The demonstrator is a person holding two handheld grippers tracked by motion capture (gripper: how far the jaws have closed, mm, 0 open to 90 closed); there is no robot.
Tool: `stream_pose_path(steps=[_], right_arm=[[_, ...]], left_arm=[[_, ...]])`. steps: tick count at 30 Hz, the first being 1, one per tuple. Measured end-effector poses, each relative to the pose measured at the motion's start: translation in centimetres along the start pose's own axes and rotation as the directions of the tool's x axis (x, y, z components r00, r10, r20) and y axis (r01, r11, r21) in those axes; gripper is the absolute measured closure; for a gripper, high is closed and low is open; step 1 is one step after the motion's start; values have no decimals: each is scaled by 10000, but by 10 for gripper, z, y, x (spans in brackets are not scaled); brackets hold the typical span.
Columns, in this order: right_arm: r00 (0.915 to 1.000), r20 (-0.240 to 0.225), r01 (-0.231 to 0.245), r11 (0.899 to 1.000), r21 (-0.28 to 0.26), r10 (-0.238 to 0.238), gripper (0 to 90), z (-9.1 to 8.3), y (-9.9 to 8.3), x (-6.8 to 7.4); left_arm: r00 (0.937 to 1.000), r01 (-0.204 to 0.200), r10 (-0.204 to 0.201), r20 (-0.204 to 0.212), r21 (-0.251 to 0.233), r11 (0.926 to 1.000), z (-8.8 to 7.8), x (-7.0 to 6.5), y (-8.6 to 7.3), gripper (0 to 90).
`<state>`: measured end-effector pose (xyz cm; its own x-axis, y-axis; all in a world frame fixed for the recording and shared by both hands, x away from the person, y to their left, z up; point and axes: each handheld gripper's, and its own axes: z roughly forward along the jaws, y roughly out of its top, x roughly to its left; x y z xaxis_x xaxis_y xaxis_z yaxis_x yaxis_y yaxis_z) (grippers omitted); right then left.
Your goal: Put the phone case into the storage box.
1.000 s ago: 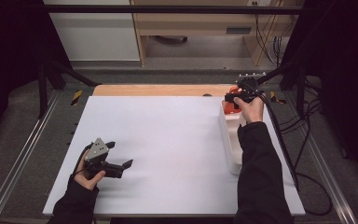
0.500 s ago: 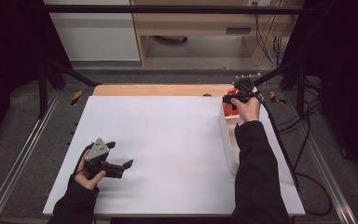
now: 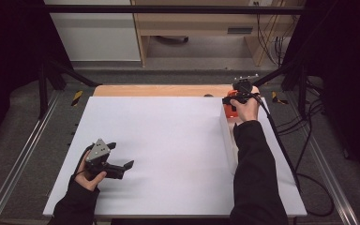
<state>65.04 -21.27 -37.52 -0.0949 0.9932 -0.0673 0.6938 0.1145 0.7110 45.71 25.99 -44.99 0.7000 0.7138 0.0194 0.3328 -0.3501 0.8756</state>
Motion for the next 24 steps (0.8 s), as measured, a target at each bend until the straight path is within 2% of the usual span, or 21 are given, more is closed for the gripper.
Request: stream_pose_path(steps=[24], right_arm=[[10000, 53, 12, 9999, 147, -13, 150, 11, -2, 2]], left_arm=[[10000, -23, 23, 0, 31, 10000, 1, 0, 0, 0]])
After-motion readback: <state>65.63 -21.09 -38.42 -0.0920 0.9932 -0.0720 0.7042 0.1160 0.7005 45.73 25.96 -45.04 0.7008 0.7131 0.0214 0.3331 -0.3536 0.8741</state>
